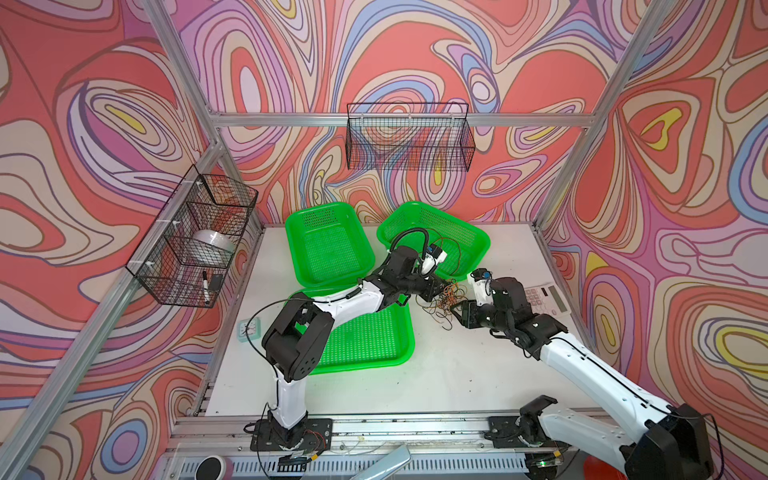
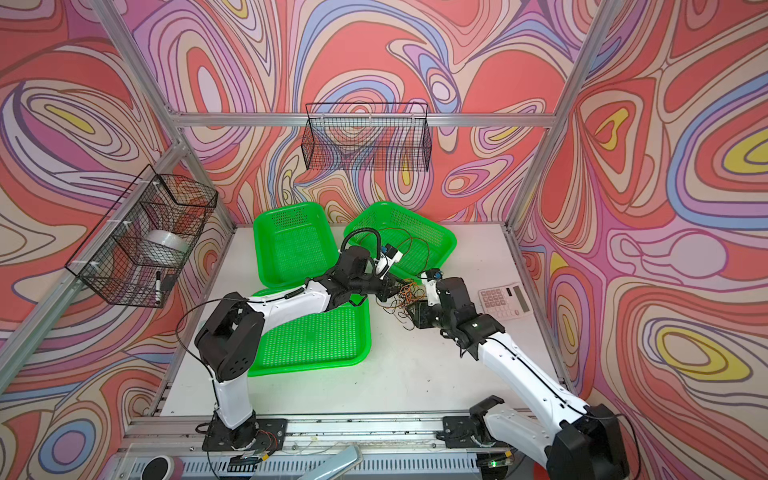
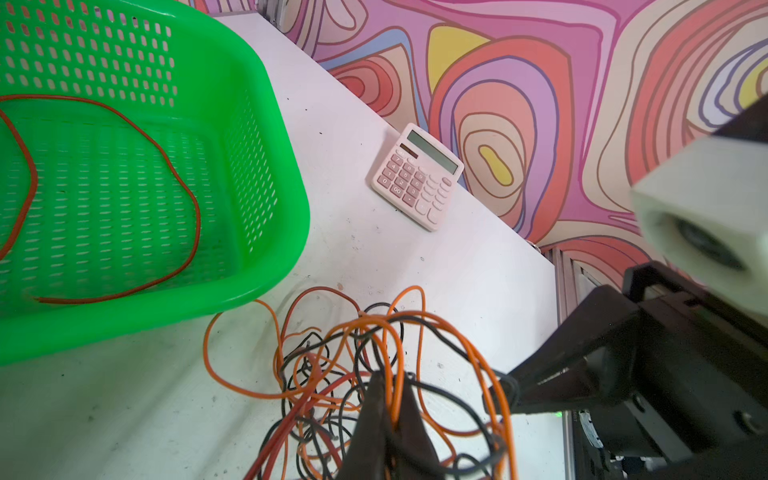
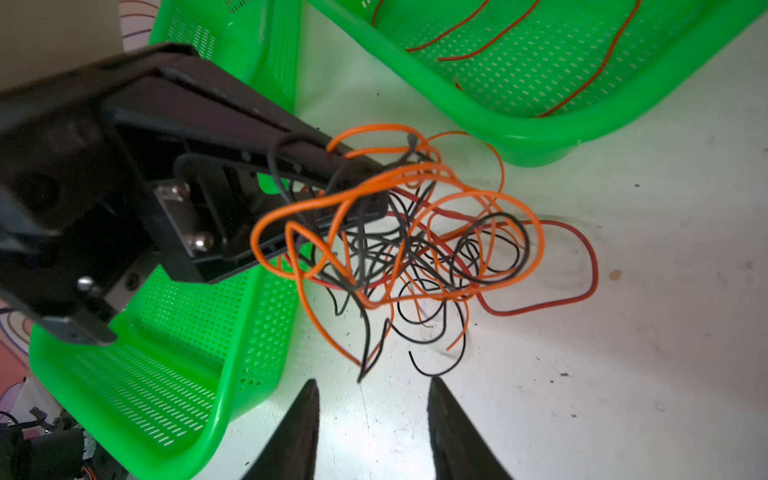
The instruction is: Untangle the cables
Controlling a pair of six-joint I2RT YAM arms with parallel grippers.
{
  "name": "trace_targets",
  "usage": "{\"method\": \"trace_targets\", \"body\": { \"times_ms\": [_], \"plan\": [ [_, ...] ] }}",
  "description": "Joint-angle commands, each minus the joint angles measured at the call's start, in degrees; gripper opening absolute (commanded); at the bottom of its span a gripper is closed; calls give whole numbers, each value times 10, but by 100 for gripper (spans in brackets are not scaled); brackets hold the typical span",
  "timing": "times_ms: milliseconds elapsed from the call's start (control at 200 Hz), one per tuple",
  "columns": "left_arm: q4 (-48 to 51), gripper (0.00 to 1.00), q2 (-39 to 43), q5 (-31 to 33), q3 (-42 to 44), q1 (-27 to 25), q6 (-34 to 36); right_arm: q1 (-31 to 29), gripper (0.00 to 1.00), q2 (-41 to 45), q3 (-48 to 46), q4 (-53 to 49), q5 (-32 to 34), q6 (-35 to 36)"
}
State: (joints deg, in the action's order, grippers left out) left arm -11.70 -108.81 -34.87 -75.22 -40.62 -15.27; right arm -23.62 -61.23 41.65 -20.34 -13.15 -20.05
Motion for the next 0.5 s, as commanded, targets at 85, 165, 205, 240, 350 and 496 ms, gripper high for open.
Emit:
{"method": "trace_targets", "body": {
  "times_ms": [85,165,205,240,350,496],
  "plan": [
    [4,0,26,1,-14,-1,-11,-7,44,-36,3,55,-25,-6],
    [4,0,26,1,-17,0,-12,-7,42,-45,3,56,-10,-6],
    [4,0,27,3,-18,-1,-12,-8,37,-46,4,55,-3,-5],
    [4,0,27,4,-19,-1,-11,-8,29,-47,6,53,0,-3],
    [14,0,24,15,-24,-1,-3,-9,3,-34,15,42,3,4],
    [34,0,16,28,-35,2,8,-8,0,7,30,12,12,21]
  ]
}}
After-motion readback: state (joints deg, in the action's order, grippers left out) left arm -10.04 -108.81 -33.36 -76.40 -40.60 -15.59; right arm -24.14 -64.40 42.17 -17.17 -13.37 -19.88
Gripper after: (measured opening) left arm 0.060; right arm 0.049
